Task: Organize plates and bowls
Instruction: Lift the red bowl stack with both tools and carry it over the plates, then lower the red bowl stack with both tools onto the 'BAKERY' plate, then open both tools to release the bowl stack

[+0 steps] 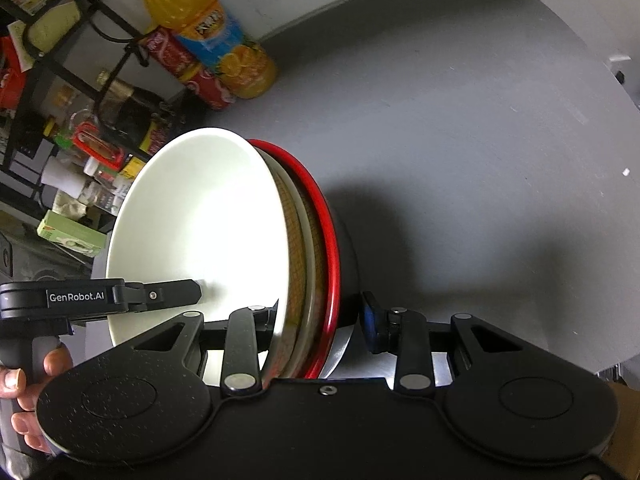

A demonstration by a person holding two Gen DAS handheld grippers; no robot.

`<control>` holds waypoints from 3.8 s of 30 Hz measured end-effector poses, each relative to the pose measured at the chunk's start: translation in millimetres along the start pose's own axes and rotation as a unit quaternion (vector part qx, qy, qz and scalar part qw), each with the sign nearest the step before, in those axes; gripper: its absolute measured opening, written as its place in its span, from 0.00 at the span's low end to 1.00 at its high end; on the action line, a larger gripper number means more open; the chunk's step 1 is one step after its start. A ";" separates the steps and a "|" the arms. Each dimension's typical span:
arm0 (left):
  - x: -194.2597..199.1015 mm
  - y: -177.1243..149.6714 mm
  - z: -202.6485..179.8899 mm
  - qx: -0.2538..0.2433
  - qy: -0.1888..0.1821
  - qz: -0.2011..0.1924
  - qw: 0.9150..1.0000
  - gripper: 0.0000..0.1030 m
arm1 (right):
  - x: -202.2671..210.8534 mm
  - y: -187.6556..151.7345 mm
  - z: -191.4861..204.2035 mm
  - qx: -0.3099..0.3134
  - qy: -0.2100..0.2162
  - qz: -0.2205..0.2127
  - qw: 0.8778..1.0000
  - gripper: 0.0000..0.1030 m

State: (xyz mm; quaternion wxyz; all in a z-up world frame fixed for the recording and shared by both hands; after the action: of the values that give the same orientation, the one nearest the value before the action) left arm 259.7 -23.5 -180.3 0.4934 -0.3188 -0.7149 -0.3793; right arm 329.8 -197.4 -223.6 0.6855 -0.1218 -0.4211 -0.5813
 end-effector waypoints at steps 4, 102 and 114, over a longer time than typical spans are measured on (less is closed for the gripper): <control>14.8 3.9 11.0 0.014 -0.003 -0.013 1.000 0.24 | -6.2 3.4 15.1 0.021 0.006 0.004 1.000 0.32; 89.3 52.6 234.8 0.151 0.085 -0.109 0.979 0.73 | -21.5 9.2 151.8 0.075 -0.054 -0.088 0.992 1.00; 138.1 25.1 197.4 0.083 0.065 -0.171 0.980 0.87 | 50.2 -63.4 171.2 0.045 -0.108 -0.159 0.980 1.00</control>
State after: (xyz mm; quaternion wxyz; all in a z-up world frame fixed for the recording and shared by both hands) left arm 146.3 169.6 -88.3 0.4914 -0.1245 -0.7542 -0.4173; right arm 196.6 -138.6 -102.6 0.5397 -0.0850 -0.5324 -0.6466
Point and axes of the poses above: each gripper's, at about its wrist camera, not at the fingertips, and x roughly against the way its jaws point, z to its left, y to its top, the point moved 6 cm from there along -x, roughly the way its jaws point, and after that the axes turned 9 degrees about y, right-handed, at the moved point
